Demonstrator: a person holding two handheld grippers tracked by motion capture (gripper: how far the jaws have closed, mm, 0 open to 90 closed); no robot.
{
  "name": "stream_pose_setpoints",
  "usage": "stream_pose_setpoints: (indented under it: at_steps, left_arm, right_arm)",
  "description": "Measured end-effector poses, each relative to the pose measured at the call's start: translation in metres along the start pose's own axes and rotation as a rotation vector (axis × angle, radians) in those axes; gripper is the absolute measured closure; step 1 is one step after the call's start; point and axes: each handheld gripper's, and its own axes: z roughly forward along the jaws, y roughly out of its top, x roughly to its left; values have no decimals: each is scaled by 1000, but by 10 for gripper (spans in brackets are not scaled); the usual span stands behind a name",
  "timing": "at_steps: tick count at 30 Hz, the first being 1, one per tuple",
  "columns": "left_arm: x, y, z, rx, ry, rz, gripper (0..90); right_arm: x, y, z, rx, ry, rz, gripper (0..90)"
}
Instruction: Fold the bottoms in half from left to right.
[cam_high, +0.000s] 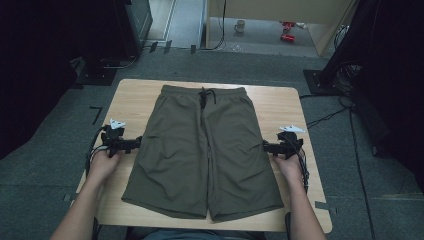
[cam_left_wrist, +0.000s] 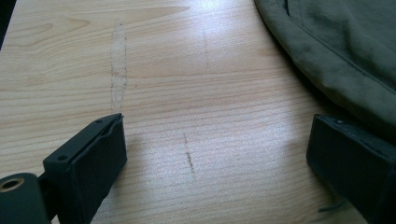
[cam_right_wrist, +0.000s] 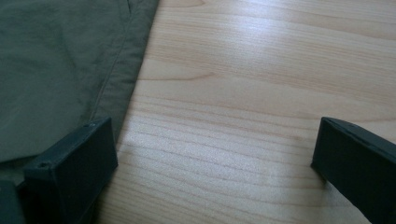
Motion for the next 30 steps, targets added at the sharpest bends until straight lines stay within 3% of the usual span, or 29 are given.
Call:
stream_pose_setpoints:
  at_steps: [11,16,17,19,20,24,26,30]
  left_arm:
    - [-3,1,1,0,9,-8,51]
    - [1,0,-1,0,-36,37,75]
    - [2,0,-2,4,-46,45,75]
    - [4,1,-5,17,-53,53,129]
    - [5,2,-6,17,-47,44,174]
    - [6,2,-7,16,-29,49,176]
    - [7,2,-9,10,-14,71,176]
    - [12,6,-20,13,-78,64,181]
  right_arm:
    - [2,0,0,0,-6,6,0]
    - [0,1,0,9,8,-9,2]
    - [0,2,-1,16,11,-12,13]
    - [0,4,-5,28,28,-28,132]
    - [0,4,-6,29,35,-35,151]
    - [2,7,-7,46,48,-42,199]
    - [2,9,-8,53,61,-39,222]
    - [2,13,-12,32,74,-27,223]
